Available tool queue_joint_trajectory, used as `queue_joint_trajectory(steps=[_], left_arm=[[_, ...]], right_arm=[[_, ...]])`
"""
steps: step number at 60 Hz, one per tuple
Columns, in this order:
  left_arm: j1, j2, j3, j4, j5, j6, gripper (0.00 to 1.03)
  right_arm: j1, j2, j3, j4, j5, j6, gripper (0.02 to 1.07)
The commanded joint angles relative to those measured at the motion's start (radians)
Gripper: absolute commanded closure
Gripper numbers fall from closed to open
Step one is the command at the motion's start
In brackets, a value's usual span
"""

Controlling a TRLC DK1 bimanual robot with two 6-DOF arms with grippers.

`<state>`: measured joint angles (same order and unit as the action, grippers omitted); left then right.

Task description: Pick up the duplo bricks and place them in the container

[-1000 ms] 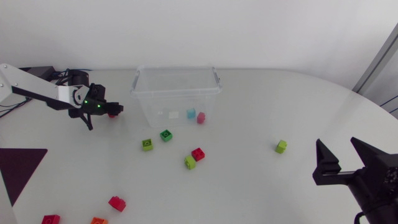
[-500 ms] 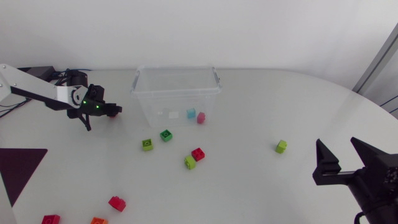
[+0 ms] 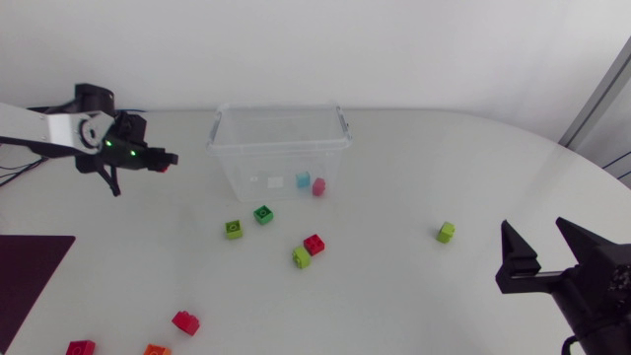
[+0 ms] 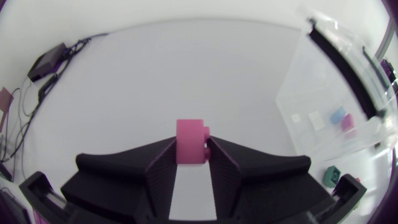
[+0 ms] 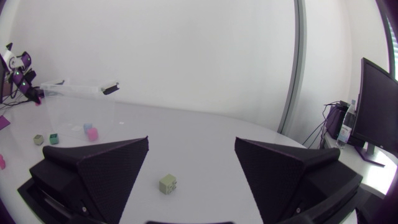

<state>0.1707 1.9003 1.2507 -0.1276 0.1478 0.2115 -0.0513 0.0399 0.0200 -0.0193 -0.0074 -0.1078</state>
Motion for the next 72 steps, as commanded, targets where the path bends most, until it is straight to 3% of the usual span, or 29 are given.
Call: queue_joint_trajectory(steps=[1,7,17,27,37,51,65,70,72], left_arm=[[-0.016,-0.153,-0.005,-0.046,-0.001,0.023,0.79],[-0.034,-0.26,0.019,-0.145,0.03,0.019,0.79],[-0.08,-0.392,0.026,-0.222,0.085,-0.004,0.79],[-0.134,-0.448,0.004,-0.224,0.167,-0.024,0.79],[-0.194,-0.434,0.0,-0.204,0.308,-0.038,0.79],[-0.283,-0.307,0.042,-0.127,0.326,-0.046,0.78],[-0.321,-0.19,0.124,-0.122,0.322,-0.052,0.75],[-0.335,-0.156,0.147,-0.118,0.299,-0.05,0.58],[-0.338,-0.138,0.161,-0.118,0.291,-0.05,0.46]], right_arm=[[0.005,0.003,-0.006,-0.004,-0.006,0.008,0.07],[0.004,0.0,-0.006,-0.004,-0.006,0.008,0.07],[-0.002,-0.008,-0.005,-0.008,-0.006,0.008,0.07],[-0.001,-0.014,-0.002,-0.014,-0.005,0.008,0.07],[0.016,-0.046,0.018,-0.074,-0.002,-0.01,0.07],[0.059,-0.048,0.026,-0.122,0.011,-0.035,0.07],[0.061,-0.032,0.066,-0.128,0.011,-0.046,0.07],[0.059,0.015,0.116,-0.13,0.009,-0.046,0.07],[0.057,0.045,0.138,-0.128,0.009,-0.046,0.07]])
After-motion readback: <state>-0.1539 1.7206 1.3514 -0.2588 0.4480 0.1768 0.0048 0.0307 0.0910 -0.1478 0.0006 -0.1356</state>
